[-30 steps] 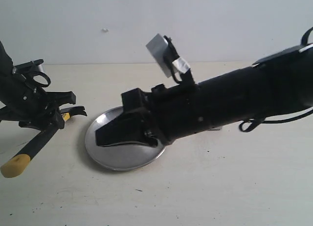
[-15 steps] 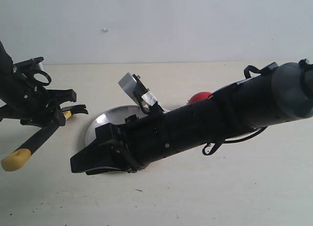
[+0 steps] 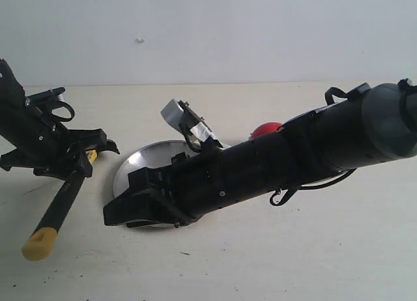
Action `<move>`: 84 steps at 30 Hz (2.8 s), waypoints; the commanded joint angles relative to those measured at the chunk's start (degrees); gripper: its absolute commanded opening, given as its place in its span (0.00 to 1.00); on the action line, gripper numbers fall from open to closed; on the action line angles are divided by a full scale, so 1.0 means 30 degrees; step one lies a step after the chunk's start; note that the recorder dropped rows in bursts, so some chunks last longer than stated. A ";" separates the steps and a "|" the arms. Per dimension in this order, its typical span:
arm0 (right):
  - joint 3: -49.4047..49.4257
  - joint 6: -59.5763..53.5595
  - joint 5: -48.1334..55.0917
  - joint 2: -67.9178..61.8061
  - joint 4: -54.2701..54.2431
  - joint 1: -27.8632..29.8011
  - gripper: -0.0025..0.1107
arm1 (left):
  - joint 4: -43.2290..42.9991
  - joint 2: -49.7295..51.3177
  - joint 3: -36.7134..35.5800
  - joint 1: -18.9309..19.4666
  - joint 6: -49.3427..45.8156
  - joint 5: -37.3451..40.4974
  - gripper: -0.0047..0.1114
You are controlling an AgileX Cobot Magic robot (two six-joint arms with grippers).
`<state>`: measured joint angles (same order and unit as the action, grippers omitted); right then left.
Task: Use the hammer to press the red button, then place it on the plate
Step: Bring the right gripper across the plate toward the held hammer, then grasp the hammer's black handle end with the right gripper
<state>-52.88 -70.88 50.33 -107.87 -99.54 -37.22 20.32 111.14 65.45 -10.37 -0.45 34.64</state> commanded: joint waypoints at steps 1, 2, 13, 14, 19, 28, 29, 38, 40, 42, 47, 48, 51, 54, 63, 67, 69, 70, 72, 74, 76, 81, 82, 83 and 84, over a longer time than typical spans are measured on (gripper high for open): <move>-0.0574 -0.0827 -0.0375 -0.0327 -0.0137 -0.0041 0.45 | 0.1057 0.0158 0.0019 0.0010 -0.0410 0.0413 0.04; -0.0711 -0.0827 -0.0079 -0.0491 -0.0137 -0.0041 0.46 | 0.1152 0.0158 0.0019 0.0010 -0.0410 0.0619 0.04; -0.3767 0.6470 -0.0935 -0.1284 -0.0137 -0.0041 0.53 | 0.3257 0.0158 0.1549 0.0621 -0.0410 0.5372 0.04; -0.4116 0.7008 -0.0935 -0.1325 -0.0137 -0.0041 0.53 | 0.3627 0.0158 0.1549 0.0621 -0.0410 0.5516 0.04; -0.5256 0.9689 -0.0763 -0.2195 -0.0137 -0.0382 0.59 | 0.5209 0.0158 0.1549 0.0621 -0.0702 0.5559 0.04; -0.5406 1.2900 -0.1387 -0.3203 0.2687 -0.0457 0.60 | 0.5507 0.0277 0.1549 0.0621 -0.0702 0.5490 0.04; -0.5406 1.2900 -0.1387 -0.3352 0.2379 -0.0457 0.60 | 0.5507 0.0314 0.1549 0.0621 -0.0702 0.5490 0.04; -0.6116 1.3068 -0.0944 -0.4946 0.0883 -0.0703 0.60 | 0.5890 0.0511 0.1549 0.0621 -0.0990 0.5335 0.04; -0.7070 1.3068 -0.0458 -0.5391 0.0934 -0.0794 0.60 | 0.5851 0.0511 0.1549 0.0621 -0.0854 0.5335 0.04; -0.7924 1.3177 -0.0288 -0.5718 0.1398 -0.0794 0.59 | 0.5775 0.0511 0.1549 0.0833 -0.0786 0.5416 0.04; -0.9045 1.4726 -0.0800 -0.5949 0.3397 -0.0794 0.59 | 0.5775 0.0511 0.1549 0.1023 -0.1067 0.5709 0.04; -0.9045 1.4878 -0.0670 -0.5949 0.3731 -0.0794 0.59 | 0.5775 0.0511 0.1549 0.1023 -0.1121 0.5758 0.04; -0.9045 1.5253 -0.0309 -0.5975 0.4693 -0.0794 0.59 | 0.5775 0.0511 0.1549 0.1023 -0.1121 0.5860 0.04; -0.9045 1.5253 -0.0309 -0.6026 0.4801 -0.0760 0.59 | 0.5728 0.0511 0.1514 0.1023 -0.1212 0.6072 0.04; -0.9045 1.5172 0.0392 -0.6261 0.5347 -0.0458 0.59 | 0.5767 0.0511 0.1514 0.1023 -0.2524 0.7397 0.04; -0.9045 1.5172 0.0764 -0.6872 0.4756 -0.0448 0.59 | 0.5537 0.0511 0.1514 0.1023 -0.2473 0.7614 0.04; -0.9045 1.5084 0.0943 -0.7200 0.4142 -0.0415 0.59 | 0.5271 0.0511 0.1514 0.1049 -0.2415 0.7763 0.04; -0.9116 1.5055 0.1089 -0.7354 0.3949 -0.0415 0.59 | 0.5307 0.0511 0.1514 0.1102 -0.2460 0.7894 0.04; -0.9176 1.5055 0.1328 -0.7579 0.3830 -0.0415 0.59 | 0.5505 0.0511 0.1514 0.1145 -0.2706 0.7983 0.04; -0.9176 1.4797 0.1696 -0.7785 0.3426 -0.0415 0.59 | 0.5536 0.0511 0.1514 0.1145 -0.2706 0.8017 0.04; -0.9176 1.4149 0.1737 -0.7927 0.2645 -0.0415 0.59 | 0.5578 0.0511 0.1514 0.1145 -0.2784 0.8128 0.04; -0.9176 1.4085 0.0879 -0.8039 0.2181 -0.0415 0.59 | 0.5763 0.0511 0.1514 0.1145 -0.2824 0.8252 0.04; -0.9176 1.4085 0.0879 -0.8039 0.2179 -0.0461 0.59 | 0.5831 0.0511 0.1514 0.1145 -0.2824 0.8252 0.04; -0.9176 1.4085 0.0879 -0.8039 0.2140 -0.0465 0.59 | 0.5956 0.0511 0.1514 0.1145 -0.2824 0.8252 0.04; -0.9176 1.4085 0.0917 -0.8039 0.2108 -0.0465 0.59 | 0.5994 0.0511 0.1514 0.1145 -0.2858 0.8205 0.04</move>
<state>-80.07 -27.75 53.01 -132.04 -92.44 -38.83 36.17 113.05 69.66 -7.01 -8.58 58.26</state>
